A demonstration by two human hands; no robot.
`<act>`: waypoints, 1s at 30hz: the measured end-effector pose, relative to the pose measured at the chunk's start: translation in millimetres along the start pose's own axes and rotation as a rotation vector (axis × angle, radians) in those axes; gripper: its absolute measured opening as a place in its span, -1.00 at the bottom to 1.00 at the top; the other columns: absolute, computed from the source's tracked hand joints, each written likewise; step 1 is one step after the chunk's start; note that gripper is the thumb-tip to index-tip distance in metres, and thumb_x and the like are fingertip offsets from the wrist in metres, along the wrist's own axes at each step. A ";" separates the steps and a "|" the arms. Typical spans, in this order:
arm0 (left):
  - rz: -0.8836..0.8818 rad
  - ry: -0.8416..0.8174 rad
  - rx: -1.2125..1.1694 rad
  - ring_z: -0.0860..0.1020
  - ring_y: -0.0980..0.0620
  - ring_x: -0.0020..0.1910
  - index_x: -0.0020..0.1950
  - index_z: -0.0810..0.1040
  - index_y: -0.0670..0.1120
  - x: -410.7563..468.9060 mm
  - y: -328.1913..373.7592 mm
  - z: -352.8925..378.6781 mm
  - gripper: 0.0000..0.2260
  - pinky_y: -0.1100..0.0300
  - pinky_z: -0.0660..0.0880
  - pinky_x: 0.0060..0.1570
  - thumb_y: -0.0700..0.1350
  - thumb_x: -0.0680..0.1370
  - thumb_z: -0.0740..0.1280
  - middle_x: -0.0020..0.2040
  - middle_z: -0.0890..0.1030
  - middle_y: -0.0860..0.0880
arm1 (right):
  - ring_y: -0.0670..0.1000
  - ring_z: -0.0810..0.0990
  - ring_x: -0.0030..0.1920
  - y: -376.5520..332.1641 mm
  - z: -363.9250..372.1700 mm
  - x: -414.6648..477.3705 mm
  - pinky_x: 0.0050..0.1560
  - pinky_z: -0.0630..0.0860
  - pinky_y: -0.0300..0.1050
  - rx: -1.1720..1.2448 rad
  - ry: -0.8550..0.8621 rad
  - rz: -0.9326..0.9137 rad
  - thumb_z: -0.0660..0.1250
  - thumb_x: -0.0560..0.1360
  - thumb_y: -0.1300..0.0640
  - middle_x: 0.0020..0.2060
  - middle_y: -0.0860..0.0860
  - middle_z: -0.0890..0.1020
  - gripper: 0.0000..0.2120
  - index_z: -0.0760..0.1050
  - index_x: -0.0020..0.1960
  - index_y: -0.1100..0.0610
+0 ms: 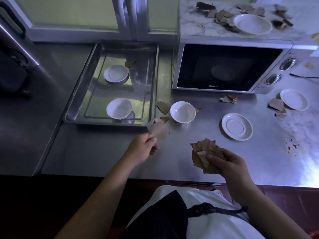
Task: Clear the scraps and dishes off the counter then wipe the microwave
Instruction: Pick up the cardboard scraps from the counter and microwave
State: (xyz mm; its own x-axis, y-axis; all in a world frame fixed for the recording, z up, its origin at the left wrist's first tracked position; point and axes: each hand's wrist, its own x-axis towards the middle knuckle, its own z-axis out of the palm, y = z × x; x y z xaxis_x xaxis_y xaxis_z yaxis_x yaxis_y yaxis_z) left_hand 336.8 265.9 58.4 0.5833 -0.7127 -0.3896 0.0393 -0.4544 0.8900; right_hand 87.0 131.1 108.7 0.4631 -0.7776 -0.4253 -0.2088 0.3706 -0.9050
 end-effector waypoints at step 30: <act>0.377 -0.157 0.156 0.54 0.31 0.16 0.29 0.55 0.13 -59.4 69.5 89.4 -0.62 0.33 0.50 0.20 0.05 0.48 0.47 0.12 0.62 0.30 | 0.30 0.69 -0.21 -17.0 -14.9 -10.1 -0.30 0.64 0.07 0.150 -0.062 -0.050 0.40 0.46 0.45 -0.11 0.32 0.70 -0.71 0.58 0.14 0.25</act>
State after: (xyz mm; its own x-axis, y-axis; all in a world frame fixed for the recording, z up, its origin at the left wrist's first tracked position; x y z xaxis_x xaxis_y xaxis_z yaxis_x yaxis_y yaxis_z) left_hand 232.3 228.8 122.1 0.4021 -0.9115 -0.0863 -0.2831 -0.2134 0.9351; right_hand 73.0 125.1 128.2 0.5229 -0.7657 -0.3745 -0.0558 0.4077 -0.9114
